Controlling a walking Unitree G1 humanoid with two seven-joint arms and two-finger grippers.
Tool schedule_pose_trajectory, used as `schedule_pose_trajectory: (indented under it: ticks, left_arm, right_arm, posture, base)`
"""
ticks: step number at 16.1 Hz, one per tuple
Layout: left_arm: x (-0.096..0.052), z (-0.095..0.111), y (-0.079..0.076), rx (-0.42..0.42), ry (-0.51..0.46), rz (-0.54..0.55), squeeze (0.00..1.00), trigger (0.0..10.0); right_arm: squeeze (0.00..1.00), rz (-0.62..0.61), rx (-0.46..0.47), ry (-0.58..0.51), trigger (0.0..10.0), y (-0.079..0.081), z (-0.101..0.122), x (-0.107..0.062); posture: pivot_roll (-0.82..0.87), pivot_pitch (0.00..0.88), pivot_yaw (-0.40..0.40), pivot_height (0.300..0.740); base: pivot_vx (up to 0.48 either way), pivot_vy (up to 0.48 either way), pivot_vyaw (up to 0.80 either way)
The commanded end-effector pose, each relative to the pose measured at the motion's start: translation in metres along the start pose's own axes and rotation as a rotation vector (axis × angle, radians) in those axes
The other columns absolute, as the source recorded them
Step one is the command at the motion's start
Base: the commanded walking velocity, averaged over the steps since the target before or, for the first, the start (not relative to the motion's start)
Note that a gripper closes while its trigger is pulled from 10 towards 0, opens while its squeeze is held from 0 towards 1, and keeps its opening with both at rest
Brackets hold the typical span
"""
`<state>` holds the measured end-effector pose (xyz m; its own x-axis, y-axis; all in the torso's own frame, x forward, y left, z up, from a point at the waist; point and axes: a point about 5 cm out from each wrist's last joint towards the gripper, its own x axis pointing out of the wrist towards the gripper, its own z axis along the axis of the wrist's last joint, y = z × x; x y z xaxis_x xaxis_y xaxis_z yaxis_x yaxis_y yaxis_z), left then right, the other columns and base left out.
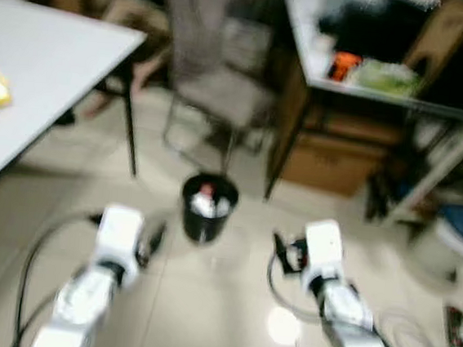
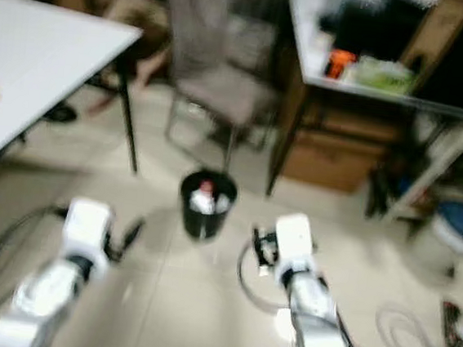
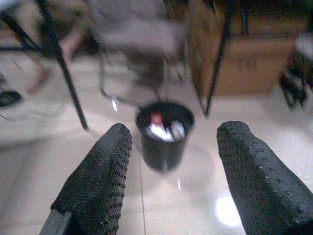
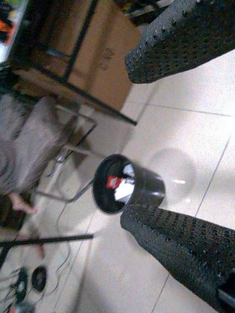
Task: Picking trash to rubbish bin
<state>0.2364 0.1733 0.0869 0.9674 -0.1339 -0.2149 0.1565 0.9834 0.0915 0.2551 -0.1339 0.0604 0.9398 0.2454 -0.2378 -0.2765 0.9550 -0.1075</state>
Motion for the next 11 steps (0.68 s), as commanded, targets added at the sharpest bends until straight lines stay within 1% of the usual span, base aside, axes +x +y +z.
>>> schedule_pose_trajectory:
  ticks: [1, 2, 3, 5, 8, 10, 11]
  left_arm:
    - [-0.002, 0.010, 0.000, 0.016, -0.059, 0.033, 0.00, 10.0]
    - [-0.002, 0.016, 0.000, 0.019, -0.081, 0.045, 0.00, 10.0]
    - [-0.002, 0.022, -0.001, 0.033, -0.107, 0.046, 0.00, 10.0]
    - [-0.001, 0.027, -0.001, 0.035, -0.122, 0.049, 0.00, 10.0]
    - [0.000, 0.032, 0.003, 0.068, -0.147, 0.056, 0.00, 10.0]
    - [0.001, 0.039, 0.008, 0.069, -0.164, 0.073, 0.00, 10.0]
    - [0.003, 0.046, 0.010, 0.068, -0.181, 0.079, 0.00, 10.0]
  right_arm:
    - [0.00, 0.042, -0.008, -0.064, 10.0, 0.003, 0.014, 0.003]
    - [0.00, 0.062, -0.025, -0.083, 10.0, 0.006, 0.018, 0.004]
    - [0.00, 0.081, -0.012, -0.109, 10.0, 0.009, 0.025, 0.005]
    - [0.00, 0.106, -0.002, -0.140, 10.0, 0.011, 0.032, 0.006]
    - [0.00, 0.110, -0.008, -0.148, 10.0, 0.010, 0.032, 0.006]
    - [0.00, 0.101, -0.008, -0.168, 10.0, 0.008, 0.037, 0.006]
    - [0.00, 0.103, -0.009, -0.189, 10.0, 0.007, 0.043, 0.007]
  posture:
    - [0.05, 0.000, -0.077, 0.740]
    - [0.06, 0.000, -0.079, 0.740]
    - [0.06, 0.000, -0.079, 0.740]
    - [0.06, 0.000, -0.085, 0.740]
    - [0.06, 0.000, -0.091, 0.740]
    - [0.07, 0.000, -0.087, 0.740]
    - [0.07, 0.000, -0.085, 0.740]
  base:
    - [0.000, 0.000, 0.80]
    - [0.000, 0.000, 0.80]
    - [0.000, 0.000, 0.80]
    - [0.000, 0.000, 0.80]
    - [0.000, 0.000, 0.80]
    - [0.247, 0.000, 0.80]
    - [0.292, 0.000, 0.80]
